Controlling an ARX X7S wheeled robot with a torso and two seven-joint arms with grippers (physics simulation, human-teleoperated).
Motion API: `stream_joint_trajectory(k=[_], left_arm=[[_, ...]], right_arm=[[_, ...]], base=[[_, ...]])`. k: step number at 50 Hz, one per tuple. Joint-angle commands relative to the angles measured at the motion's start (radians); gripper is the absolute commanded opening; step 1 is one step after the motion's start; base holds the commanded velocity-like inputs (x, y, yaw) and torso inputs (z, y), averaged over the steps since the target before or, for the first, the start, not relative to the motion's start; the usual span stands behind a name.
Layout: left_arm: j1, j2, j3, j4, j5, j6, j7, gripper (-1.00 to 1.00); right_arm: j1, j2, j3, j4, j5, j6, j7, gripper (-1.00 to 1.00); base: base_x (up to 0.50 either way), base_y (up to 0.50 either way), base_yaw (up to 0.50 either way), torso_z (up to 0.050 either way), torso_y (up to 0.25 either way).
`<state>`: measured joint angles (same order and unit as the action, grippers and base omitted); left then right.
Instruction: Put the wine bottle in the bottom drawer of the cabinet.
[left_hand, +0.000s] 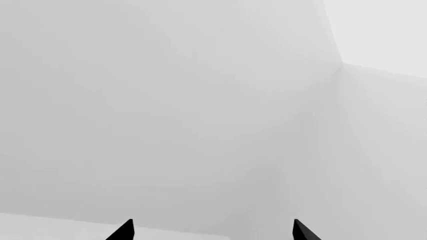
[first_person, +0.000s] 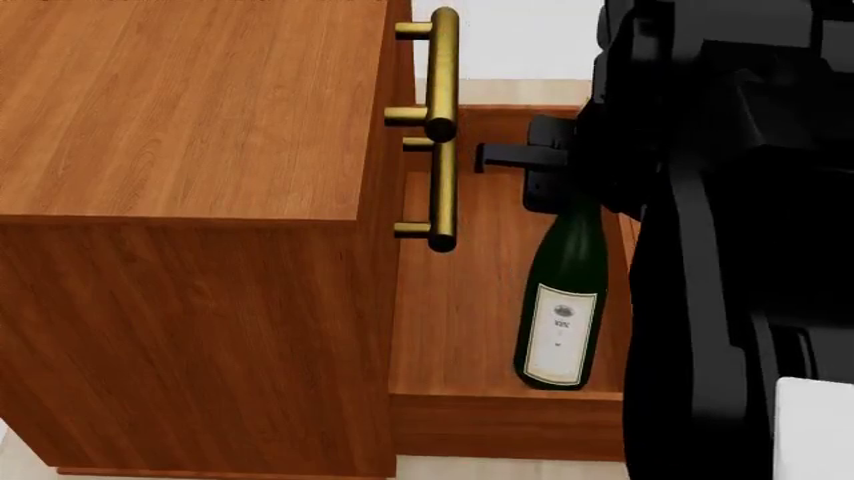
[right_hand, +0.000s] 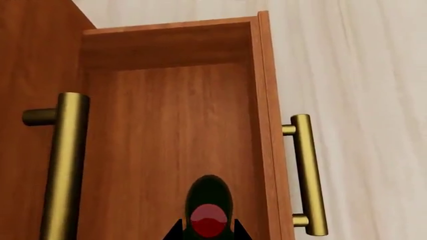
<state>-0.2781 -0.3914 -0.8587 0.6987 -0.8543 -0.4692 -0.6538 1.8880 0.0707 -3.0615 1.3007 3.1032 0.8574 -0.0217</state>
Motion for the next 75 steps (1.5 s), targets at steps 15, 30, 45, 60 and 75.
stream_joint_trajectory(k=[15,30,45,60,75], left_arm=[[0.000,-0.005,-0.003,0.006,-0.010,0.007,-0.005,1.00],[0.003,-0.001,-0.007,0.005,-0.017,0.018,0.000,1.00],[0.021,0.018,-0.009,0.001,-0.007,0.040,0.019,1.00],[0.027,0.015,-0.008,0.005,-0.011,0.037,0.012,1.00],[0.017,-0.004,0.004,0.000,-0.010,0.021,-0.008,1.00]], right_arm=[[-0.023,-0.024,-0.054,0.008,-0.013,-0.053,-0.049,-1.00],[-0.053,-0.029,-0.064,0.008,-0.034,-0.075,-0.069,-1.00],[-0.084,-0.037,-0.069,0.008,-0.046,-0.072,-0.085,-1.00],[-0.075,-0.040,-0.075,0.008,-0.105,-0.054,-0.157,-1.00],[-0.080,-0.038,-0.073,0.008,-0.112,-0.140,-0.139,-1.00]], base=[[0.00,0.00,0.00,0.000,0.001],[0.00,0.00,0.00,0.000,0.001],[0.00,0.00,0.00,0.000,0.000],[0.00,0.00,0.00,0.000,0.000],[0.00,0.00,0.00,0.000,0.000]])
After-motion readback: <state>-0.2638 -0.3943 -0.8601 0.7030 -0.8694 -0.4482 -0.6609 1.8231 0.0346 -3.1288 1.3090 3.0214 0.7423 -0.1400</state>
